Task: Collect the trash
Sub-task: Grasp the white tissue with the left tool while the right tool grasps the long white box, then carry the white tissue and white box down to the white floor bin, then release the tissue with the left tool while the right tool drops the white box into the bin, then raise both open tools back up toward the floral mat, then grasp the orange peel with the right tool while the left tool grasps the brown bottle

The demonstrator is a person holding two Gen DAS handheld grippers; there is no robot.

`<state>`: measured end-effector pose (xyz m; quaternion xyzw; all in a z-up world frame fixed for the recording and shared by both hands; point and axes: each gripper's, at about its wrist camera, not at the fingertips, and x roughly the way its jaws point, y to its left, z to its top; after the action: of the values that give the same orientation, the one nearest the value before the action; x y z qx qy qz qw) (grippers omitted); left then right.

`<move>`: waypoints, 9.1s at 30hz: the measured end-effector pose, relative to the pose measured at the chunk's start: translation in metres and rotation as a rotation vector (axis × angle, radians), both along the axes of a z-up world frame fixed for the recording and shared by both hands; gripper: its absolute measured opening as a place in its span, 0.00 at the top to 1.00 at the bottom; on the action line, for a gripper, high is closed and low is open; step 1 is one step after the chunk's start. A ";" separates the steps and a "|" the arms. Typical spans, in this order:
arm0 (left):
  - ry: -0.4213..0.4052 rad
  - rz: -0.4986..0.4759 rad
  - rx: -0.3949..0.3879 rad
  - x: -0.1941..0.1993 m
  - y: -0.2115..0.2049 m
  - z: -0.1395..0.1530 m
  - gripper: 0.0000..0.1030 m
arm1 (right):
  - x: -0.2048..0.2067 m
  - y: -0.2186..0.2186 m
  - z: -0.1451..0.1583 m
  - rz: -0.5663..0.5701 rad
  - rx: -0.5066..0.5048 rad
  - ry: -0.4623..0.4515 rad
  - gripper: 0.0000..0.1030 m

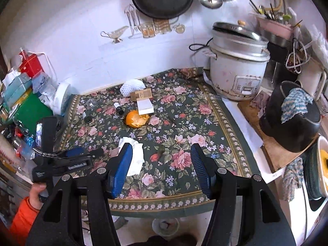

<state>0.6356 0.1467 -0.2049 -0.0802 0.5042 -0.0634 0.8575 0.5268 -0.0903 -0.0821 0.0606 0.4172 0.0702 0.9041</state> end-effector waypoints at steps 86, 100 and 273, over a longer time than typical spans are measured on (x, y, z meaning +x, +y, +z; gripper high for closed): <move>-0.286 0.074 -0.005 -0.182 -0.022 0.082 0.97 | -0.058 0.045 -0.012 0.226 0.001 -0.079 0.54; -0.146 0.136 -0.023 -0.273 -0.068 0.020 0.97 | -0.148 0.014 -0.047 0.299 -0.034 0.028 0.54; 0.050 0.185 -0.067 0.234 0.083 -0.064 0.36 | 0.255 0.108 -0.171 0.214 0.136 0.327 0.79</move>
<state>0.8694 0.2298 -0.2685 -0.1568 0.5136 0.0012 0.8436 0.7816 0.0176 -0.2527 0.0874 0.5568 0.1831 0.8055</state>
